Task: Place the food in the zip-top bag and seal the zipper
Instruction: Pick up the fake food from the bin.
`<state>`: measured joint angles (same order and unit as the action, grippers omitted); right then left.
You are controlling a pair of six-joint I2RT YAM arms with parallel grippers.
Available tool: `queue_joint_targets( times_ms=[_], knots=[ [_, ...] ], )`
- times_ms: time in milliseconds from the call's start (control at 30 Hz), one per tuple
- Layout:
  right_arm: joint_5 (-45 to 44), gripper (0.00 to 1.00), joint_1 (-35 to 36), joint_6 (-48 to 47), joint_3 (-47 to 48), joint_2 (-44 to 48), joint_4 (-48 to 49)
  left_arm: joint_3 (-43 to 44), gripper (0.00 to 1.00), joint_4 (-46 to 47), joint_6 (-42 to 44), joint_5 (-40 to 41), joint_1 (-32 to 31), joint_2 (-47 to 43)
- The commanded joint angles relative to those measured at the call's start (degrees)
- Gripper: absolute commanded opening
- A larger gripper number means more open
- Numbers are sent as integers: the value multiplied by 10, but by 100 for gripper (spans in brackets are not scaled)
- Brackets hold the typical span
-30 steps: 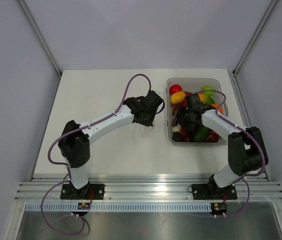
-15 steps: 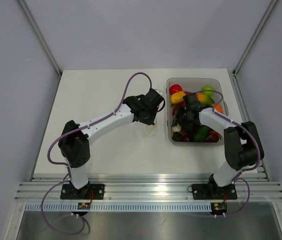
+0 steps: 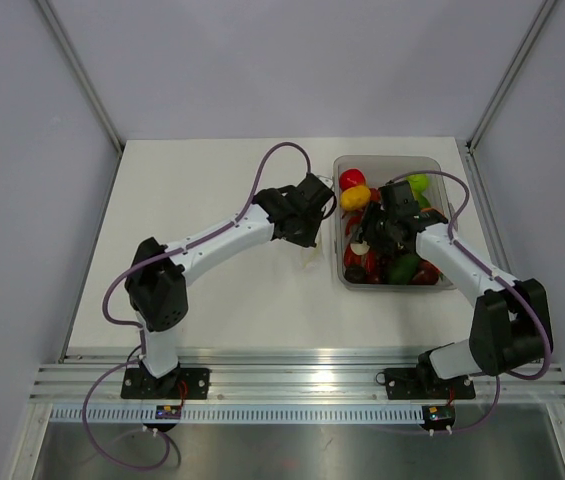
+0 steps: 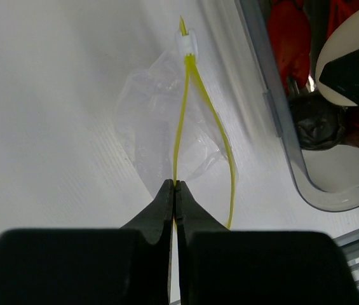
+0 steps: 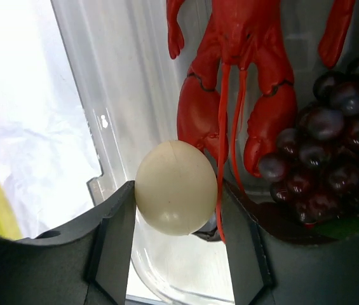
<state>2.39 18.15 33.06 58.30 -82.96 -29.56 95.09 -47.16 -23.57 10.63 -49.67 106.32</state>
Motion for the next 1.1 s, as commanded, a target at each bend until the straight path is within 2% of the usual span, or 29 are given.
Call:
queue_joint_targets(
  times_ms=[0,300,433,500,600,800,933,1067],
  knots=[
    [-18,36,0,-3,22,43,-23,50,0,2,-2,-18,-9,20],
    [-37,41,-1,-19,30,50,-43,91,0,-7,-2,-30,-17,53],
    [-63,46,0,-30,12,23,-34,84,0,-8,-2,-26,-17,49],
    [-86,55,-1,-37,8,9,-40,78,0,-7,-2,-26,-17,45],
    [-104,62,-1,-41,7,-5,-41,72,0,-5,-1,-25,-17,42],
    [-114,67,-1,-51,27,-18,-52,66,0,-1,1,-26,-17,42],
    [-102,75,-1,-58,42,-27,-62,64,0,0,2,-28,-17,42],
    [-98,76,0,-59,50,-21,-71,61,0,2,3,-31,-17,42]
  ],
)
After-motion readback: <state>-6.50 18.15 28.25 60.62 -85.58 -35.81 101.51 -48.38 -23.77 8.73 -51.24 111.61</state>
